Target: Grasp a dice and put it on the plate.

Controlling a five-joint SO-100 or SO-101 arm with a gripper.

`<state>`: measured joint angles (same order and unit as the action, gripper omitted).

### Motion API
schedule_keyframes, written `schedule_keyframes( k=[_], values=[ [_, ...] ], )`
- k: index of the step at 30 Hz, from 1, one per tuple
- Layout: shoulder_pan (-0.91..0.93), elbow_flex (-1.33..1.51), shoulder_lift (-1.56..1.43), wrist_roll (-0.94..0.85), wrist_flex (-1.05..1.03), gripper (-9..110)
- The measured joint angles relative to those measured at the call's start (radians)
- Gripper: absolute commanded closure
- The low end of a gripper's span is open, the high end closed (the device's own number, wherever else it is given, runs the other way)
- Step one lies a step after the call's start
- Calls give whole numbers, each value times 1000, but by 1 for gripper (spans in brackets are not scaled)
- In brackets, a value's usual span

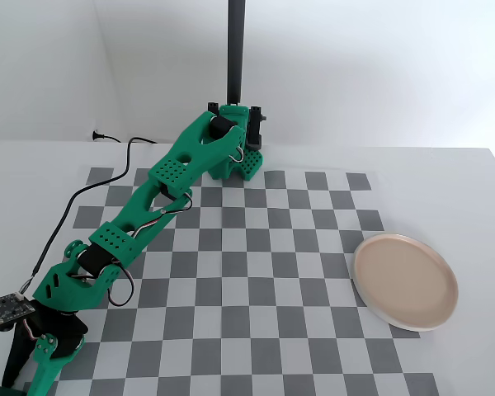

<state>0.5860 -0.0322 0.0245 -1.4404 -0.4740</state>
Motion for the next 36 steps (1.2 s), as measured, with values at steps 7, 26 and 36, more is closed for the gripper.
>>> schedule_keyframes(
  k=[7,26,36],
  values=[
    [0,0,0,0,0,88],
    [-8,0,0,0,0,90],
    [-8,0,0,0,0,92]
  ],
)
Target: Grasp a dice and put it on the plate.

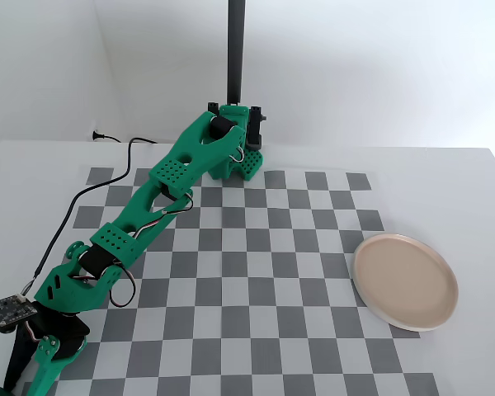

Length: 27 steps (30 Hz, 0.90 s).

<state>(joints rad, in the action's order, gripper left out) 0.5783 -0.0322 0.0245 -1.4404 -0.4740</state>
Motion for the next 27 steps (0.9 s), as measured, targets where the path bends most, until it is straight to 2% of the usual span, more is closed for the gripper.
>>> schedule_keyframes(
  k=[12,27],
  values=[
    [-2,0,0,0,0,106],
    [-5,-6,0,46,-21,106]
  ],
)
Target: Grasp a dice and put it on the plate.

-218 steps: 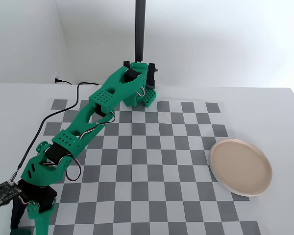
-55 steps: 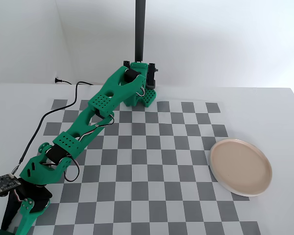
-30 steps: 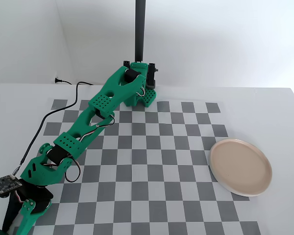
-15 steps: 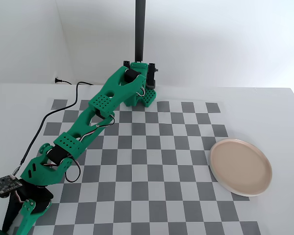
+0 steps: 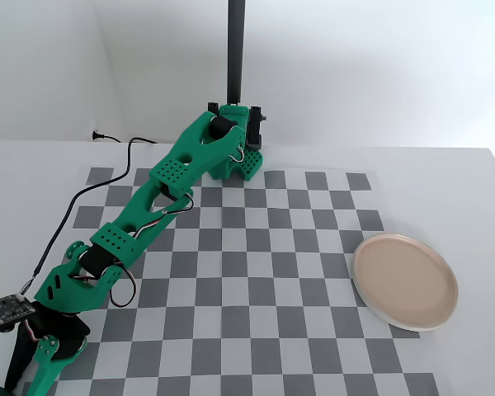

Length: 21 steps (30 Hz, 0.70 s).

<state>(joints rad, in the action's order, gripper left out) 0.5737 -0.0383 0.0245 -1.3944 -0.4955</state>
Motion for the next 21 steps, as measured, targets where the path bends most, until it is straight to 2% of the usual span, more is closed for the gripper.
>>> schedule_keyframes(
  k=[21],
  values=[
    [-61,-9,-97,132,-112,106]
  ],
)
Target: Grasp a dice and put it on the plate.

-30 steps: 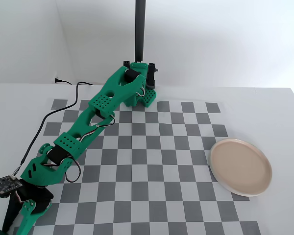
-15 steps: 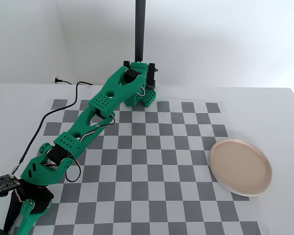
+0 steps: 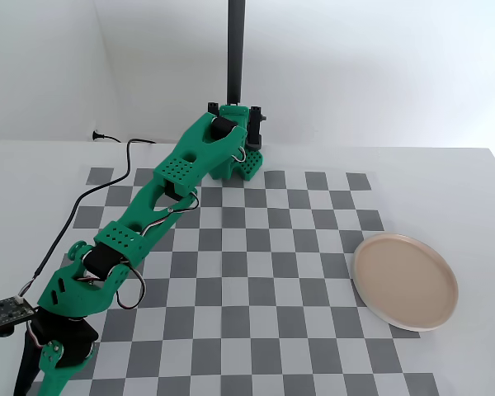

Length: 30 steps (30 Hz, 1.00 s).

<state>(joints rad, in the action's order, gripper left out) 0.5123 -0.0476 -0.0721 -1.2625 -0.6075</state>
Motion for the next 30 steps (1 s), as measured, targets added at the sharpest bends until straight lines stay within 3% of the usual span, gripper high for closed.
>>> schedule_keyframes(
  k=[30],
  values=[
    [-8,0,-428,218,-373,106]
  ],
)
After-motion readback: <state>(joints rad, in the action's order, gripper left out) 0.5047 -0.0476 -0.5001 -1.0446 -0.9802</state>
